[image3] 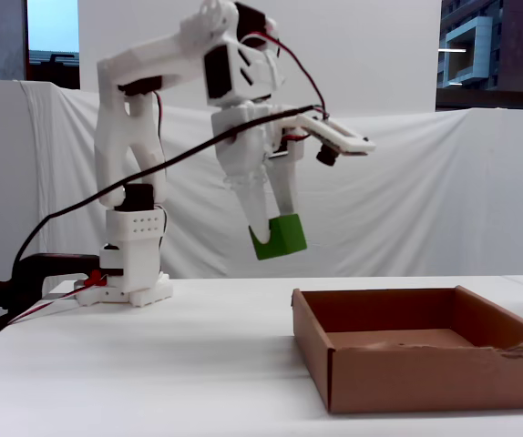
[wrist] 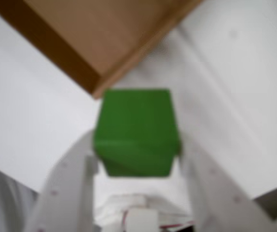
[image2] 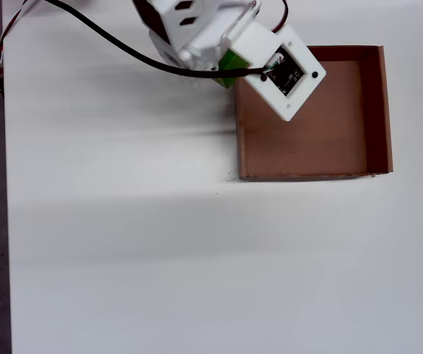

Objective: Grasp a green cube and put it in a box.

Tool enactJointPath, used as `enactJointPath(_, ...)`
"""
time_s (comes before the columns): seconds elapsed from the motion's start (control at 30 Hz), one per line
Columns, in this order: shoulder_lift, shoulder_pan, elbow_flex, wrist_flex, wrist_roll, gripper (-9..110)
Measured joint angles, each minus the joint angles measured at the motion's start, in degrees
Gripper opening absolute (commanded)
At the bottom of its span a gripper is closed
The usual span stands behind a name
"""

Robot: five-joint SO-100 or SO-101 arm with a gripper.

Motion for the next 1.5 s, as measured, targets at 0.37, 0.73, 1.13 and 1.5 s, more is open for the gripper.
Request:
enactJointPath(0.37, -13.2, -3.7, -13.8, 1.2, 3.9, 16)
enactJointPath(0.73, -20.7, -8.3, -17.8, 1.2, 4.5, 16)
enactJointPath(1.13, -27.9, -7.6, -25.3, 1.2, 4.5, 16)
enactJointPath(1.5, -32.1, -7.6, -27.4, 1.2, 4.5, 16)
